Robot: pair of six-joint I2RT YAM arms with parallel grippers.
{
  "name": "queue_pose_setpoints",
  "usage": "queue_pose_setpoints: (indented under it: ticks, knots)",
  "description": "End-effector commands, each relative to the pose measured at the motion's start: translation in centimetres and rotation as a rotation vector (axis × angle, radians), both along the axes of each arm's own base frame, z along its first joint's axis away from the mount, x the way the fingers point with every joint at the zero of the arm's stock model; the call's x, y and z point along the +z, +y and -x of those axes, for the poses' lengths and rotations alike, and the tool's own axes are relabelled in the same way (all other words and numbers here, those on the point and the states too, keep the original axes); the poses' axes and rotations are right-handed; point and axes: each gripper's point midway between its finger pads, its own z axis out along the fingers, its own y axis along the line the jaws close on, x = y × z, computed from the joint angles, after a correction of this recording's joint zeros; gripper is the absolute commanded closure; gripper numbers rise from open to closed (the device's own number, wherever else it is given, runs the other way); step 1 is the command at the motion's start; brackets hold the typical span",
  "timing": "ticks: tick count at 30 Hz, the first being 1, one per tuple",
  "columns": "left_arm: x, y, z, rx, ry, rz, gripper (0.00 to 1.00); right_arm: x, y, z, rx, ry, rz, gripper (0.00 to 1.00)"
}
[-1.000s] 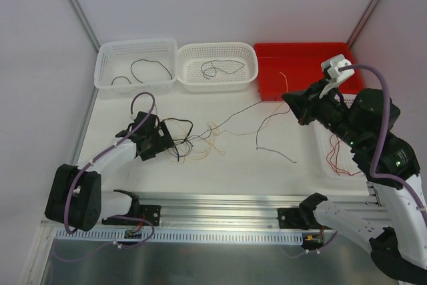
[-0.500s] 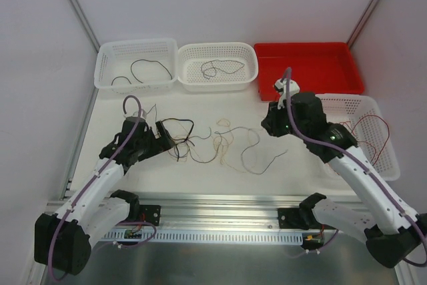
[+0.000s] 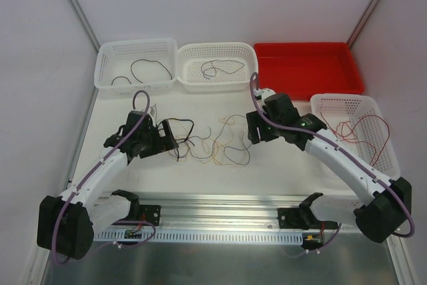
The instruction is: Untangle the cables
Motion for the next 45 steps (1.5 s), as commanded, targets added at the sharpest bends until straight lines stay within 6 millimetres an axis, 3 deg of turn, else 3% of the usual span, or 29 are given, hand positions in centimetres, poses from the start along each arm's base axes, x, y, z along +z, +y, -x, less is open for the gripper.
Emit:
queue_pose_setpoints:
  ticks: [1, 9, 10, 11, 14, 15, 17, 20, 23, 25, 26, 27, 28, 30, 31, 32, 35, 36, 37, 39, 40, 42, 45]
  knots:
    - [0.8, -0.9, -0.4, -0.044, 0.005, 0.019, 0.03, 0.6, 3.6, -1.4, 0.13, -0.034, -0.037, 0.31]
    - [0.1, -0.8, -1.1, -0.028, 0.047, 0.0, 0.03, -2.4, 4.6, -7.9, 0.123, -0.059, 0.031, 0.31]
    - [0.0, -0.8, -1.1, -0.03, 0.053, -0.002, 0.03, -1.9, 5.0, -8.9, 0.129, -0.075, 0.027, 0.31]
    - [-0.2, -0.9, -1.2, -0.029, 0.064, 0.002, 0.03, -3.3, 4.9, -9.7, 0.144, -0.053, 0.06, 0.31]
    - [-0.5, -0.9, -1.4, -0.025, 0.073, -0.006, 0.03, -3.8, 5.8, -11.8, 0.168, -0.065, 0.072, 0.31]
    - [-0.7, -0.8, -1.4, -0.023, 0.08, -0.011, 0.03, -5.5, 5.9, -12.3, 0.171, -0.033, 0.092, 0.31]
    - [-0.8, -0.7, -1.7, -0.004, 0.082, -0.018, 0.03, -6.0, 6.1, -13.7, 0.174, -0.034, 0.087, 0.31]
    - [-1.0, -0.9, -1.9, 0.012, 0.09, -0.005, 0.04, -8.4, 6.1, -14.8, 0.185, 0.002, 0.106, 0.31]
    - [-1.3, -1.1, -2.1, 0.014, 0.096, 0.006, 0.04, -8.9, 6.3, -15.4, 0.204, -0.004, 0.103, 0.38]
    - [-1.6, -1.0, -2.2, 0.018, 0.103, 0.001, 0.04, -8.5, 6.4, -15.6, 0.212, -0.01, 0.091, 0.49]
    - [-1.7, -1.1, -2.3, 0.022, 0.105, 0.003, 0.04, -8.0, 6.4, -15.5, 0.22, -0.013, 0.085, 0.57]
    - [-1.9, -1.1, -2.3, 0.024, 0.113, -0.001, 0.04, -7.2, 6.3, -15.5, 0.221, -0.028, 0.08, 0.77]
    - [-2.0, -1.1, -2.4, 0.027, 0.113, 0.003, 0.04, -6.6, 6.2, -15.3, 0.223, -0.036, 0.075, 0.84]
    - [-2.1, -1.3, -2.4, 0.028, 0.121, 0.015, 0.04, -3.6, 6.0, -15.0, 0.226, -0.091, 0.059, 0.98]
    - [-2.0, -1.3, -2.5, 0.029, 0.118, 0.016, 0.04, -2.4, 5.8, -14.6, 0.227, -0.099, 0.058, 0.99]
    - [-2.1, -1.4, -2.4, 0.032, 0.121, 0.018, 0.04, 0.3, 5.6, -14.2, 0.225, -0.149, 0.039, 0.99]
    - [-2.1, -1.4, -2.3, 0.033, 0.118, 0.02, 0.04, 6.0, 5.0, -13.1, 0.223, -0.221, 0.011, 0.99]
    - [-2.0, -1.3, -2.3, 0.033, 0.114, 0.02, 0.04, 9.3, 4.5, -12.4, 0.221, -0.283, -0.013, 0.99]
    - [-2.0, -1.3, -2.3, 0.036, 0.112, 0.019, 0.04, 10.8, 4.2, -11.6, 0.227, -0.297, -0.023, 0.99]
    - [-1.9, -1.2, -2.2, 0.038, 0.11, 0.021, 0.04, 17.4, 3.5, -10.4, 0.219, -0.429, -0.079, 0.99]
    - [-2.0, -1.1, -2.2, 0.041, 0.11, 0.017, 0.04, 19.3, 3.2, -9.7, 0.22, -0.458, -0.091, 0.99]
    - [-2.1, -1.1, -2.1, 0.043, 0.111, 0.015, 0.04, 25.4, 2.3, -8.0, 0.209, -0.59, -0.147, 0.99]
    - [-2.1, -1.1, -2.3, 0.046, 0.113, 0.009, 0.04, 32.0, 0.8, -5.3, 0.182, -0.747, -0.234, 0.99]
